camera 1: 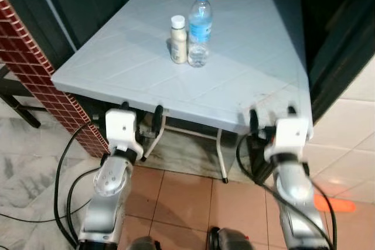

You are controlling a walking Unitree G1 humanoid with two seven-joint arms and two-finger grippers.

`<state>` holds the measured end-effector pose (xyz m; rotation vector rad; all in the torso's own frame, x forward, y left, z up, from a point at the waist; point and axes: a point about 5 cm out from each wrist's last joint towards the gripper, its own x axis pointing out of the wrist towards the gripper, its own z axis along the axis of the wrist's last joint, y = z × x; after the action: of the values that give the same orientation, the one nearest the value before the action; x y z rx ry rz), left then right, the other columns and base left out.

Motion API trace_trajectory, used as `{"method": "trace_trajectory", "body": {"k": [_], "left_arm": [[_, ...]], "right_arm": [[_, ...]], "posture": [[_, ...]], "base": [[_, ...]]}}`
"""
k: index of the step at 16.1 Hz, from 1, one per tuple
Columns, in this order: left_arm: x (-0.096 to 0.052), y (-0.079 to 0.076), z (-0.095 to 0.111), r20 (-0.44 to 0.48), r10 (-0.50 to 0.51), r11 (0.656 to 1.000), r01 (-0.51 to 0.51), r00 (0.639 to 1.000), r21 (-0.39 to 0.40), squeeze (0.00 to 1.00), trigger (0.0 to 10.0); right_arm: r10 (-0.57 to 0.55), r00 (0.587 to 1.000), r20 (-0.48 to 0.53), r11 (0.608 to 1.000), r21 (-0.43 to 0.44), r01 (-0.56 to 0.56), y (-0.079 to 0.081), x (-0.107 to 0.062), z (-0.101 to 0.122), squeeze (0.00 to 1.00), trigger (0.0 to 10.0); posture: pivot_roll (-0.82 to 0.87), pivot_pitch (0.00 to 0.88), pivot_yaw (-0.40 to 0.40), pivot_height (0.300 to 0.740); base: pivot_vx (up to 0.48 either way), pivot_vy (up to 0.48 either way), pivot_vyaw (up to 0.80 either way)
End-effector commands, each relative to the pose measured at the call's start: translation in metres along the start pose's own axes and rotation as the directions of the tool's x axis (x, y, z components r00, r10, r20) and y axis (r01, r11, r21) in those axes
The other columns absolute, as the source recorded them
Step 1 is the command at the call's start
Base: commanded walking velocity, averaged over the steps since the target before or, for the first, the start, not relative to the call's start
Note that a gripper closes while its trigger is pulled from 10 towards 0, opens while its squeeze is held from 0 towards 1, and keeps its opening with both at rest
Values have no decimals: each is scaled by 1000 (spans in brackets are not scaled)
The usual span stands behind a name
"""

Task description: Restocking fridge

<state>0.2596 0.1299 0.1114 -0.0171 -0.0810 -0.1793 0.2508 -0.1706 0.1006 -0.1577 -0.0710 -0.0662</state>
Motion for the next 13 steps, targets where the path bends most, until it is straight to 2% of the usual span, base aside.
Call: {"method": "trace_trajectory", "body": {"k": [1, 3, 5, 7, 8, 10, 11, 13], "left_arm": [[-1, 3, 2, 3, 0, 1000, 0, 1000, 11, 0, 10000], [0, 3, 1, 2, -2, 1000, 2, 1000, 10, 0, 10000], [3, 2, 3, 14, -1, 1000, 1, 1000, 8, 0, 10000], [2, 3, 2, 14, 1, 1000, -1, 1000, 16, 0, 10000], [2, 3, 2, 13, 1, 1000, -1, 1000, 17, 0, 10000], [2, 3, 2, 14, 14, 1000, -14, 1000, 9, 0, 10000], [2, 3, 2, 18, 17, 1000, -18, 1000, 4, 0, 10000], [2, 3, 3, 19, 18, 1000, -18, 1000, 7, 0, 10000]], "right_arm": [[13, 999, 47, 1000, 17, -14, 5, 4, 13, 0, 10000], [30, 998, 60, 999, 15, -31, 7, 6, 16, 0, 10000], [68, 990, 121, 998, 1, -69, 4, 18, 31, 0, 10000], [99, 978, 183, 995, -47, -92, 6, 27, 49, 0, 10000], [104, 980, 168, 990, -112, -86, 6, 31, 50, 0, 10000], [128, 970, 205, 986, -132, -102, 8, 34, 60, 0, 10000], [125, 969, 215, 986, -132, -98, 8, 35, 63, 0, 10000], [75, 960, 271, 978, -207, -18, 5, 36, 73, 0, 10000]], "posture": [[22, 74, 60, 740], [21, 68, 58, 740], [23, 60, 55, 740], [23, 58, 53, 740], [22, 59, 53, 740], [24, 59, 52, 740], [24, 58, 52, 740], [21, 60, 52, 740]], "base": [[368, 0, 0], [366, 0, 0], [368, 0, 0], [339, 0, 0], [292, 0, 0], [146, 0, 0], [0, 0, 0], [0, 0, 0]]}}
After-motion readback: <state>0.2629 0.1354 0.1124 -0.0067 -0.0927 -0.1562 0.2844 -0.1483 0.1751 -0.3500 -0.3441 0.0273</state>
